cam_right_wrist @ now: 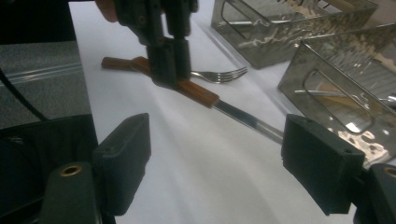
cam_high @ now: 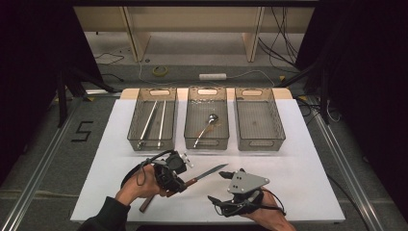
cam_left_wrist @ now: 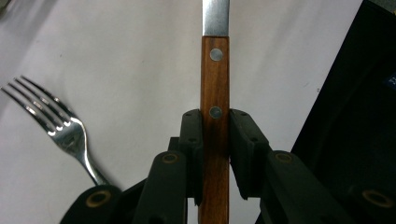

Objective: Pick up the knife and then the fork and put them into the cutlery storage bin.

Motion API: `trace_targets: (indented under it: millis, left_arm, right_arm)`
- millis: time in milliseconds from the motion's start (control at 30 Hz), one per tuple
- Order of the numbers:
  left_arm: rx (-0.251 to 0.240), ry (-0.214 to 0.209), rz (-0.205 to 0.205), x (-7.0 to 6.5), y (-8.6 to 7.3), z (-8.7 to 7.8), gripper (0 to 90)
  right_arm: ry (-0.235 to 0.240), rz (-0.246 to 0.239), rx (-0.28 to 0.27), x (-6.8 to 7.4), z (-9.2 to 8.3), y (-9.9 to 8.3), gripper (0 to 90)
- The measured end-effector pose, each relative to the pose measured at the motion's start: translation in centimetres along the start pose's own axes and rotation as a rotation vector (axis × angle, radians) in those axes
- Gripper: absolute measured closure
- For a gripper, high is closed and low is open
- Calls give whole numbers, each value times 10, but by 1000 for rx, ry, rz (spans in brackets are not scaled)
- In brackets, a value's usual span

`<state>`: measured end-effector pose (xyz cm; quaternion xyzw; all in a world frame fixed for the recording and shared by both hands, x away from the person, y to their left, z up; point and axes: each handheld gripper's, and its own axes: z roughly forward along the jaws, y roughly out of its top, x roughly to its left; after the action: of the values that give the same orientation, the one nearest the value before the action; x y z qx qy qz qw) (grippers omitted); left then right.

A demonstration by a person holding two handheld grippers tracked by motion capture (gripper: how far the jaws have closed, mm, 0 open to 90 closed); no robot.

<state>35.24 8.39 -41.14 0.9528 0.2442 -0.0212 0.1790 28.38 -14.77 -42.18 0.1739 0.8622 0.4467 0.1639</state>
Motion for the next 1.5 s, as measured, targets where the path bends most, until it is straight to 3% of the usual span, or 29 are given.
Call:
trace_targets:
  millis: [233, 600, 700, 800, 933, 1133, 1167, 1367, 1500]
  left_arm:
    - [19, -29, 16, -1, 12, 6, 755]
    - [43, -55, 43, -11, 27, 12, 754]
    - [48, -60, 51, -13, 28, 12, 754]
    - [55, -69, 58, -15, 28, 13, 754]
    - [67, -74, 66, -18, 28, 14, 754]
    - [81, -83, 81, -19, 28, 13, 754]
    - [76, -83, 75, -20, 28, 13, 754]
    - [61, -107, 70, -22, 28, 11, 754]
    - [65, -99, 66, -22, 29, 9, 754]
  right_arm:
    - [-7, -96, 43, 6, 11, 1, 283]
    - [-72, -250, 112, 14, 28, -1, 364]
    - [-91, -309, 130, 16, 34, -2, 396]
    - [-86, -326, 139, 17, 37, -3, 431]
    - [-106, -397, 160, 19, 42, -5, 469]
    - [-127, -453, 180, 25, 48, -6, 527]
    - [-119, -501, 208, 23, 47, -5, 543]
    - [-126, -534, 210, 24, 50, -5, 612]
    - [-134, -552, 208, 25, 50, -5, 663]
